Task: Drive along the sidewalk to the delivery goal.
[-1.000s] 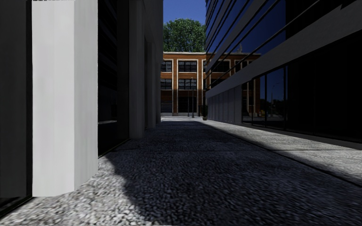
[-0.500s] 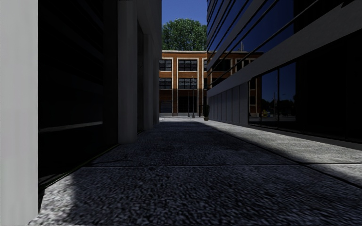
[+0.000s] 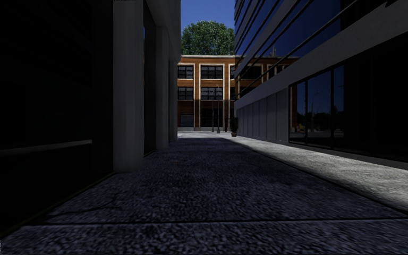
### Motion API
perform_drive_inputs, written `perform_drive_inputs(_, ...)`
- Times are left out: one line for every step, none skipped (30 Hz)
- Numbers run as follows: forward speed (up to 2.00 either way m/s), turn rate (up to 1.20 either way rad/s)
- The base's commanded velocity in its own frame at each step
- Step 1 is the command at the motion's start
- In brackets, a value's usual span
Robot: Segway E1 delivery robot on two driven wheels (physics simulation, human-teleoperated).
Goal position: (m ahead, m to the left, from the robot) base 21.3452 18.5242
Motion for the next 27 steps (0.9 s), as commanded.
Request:
perform_drive_inputs(2.0, 0.0)
perform_drive_inputs(2.0, 0.0)
perform_drive_inputs(2.0, 0.0)
perform_drive_inputs(2.0, 0.0)
perform_drive_inputs(2.0, 0.0)
perform_drive_inputs(2.0, 0.0)
perform_drive_inputs(2.0, 0.0)
perform_drive_inputs(2.0, 0.0)
perform_drive_inputs(2.0, 0.0)
perform_drive_inputs(2.0, 0.0)
perform_drive_inputs(2.0, 0.0)
perform_drive_inputs(2.0, 0.0)
perform_drive_inputs(2.0, 0.0)
perform_drive_inputs(2.0, 0.0)
perform_drive_inputs(2.0, 0.0)
perform_drive_inputs(2.0, 0.0)
perform_drive_inputs(2.0, 0.0)
perform_drive_inputs(2.0, 0.0)
perform_drive_inputs(2.0, 0.0)
perform_drive_inputs(2.0, 0.0)
perform_drive_inputs(2.0, 0.0)
perform_drive_inputs(2.0, 0.0)
perform_drive_inputs(2.0, 0.0)
perform_drive_inputs(2.0, 0.0)
perform_drive_inputs(2.0, 0.0)
perform_drive_inputs(2.0, 0.0)
perform_drive_inputs(2.0, 0.0)
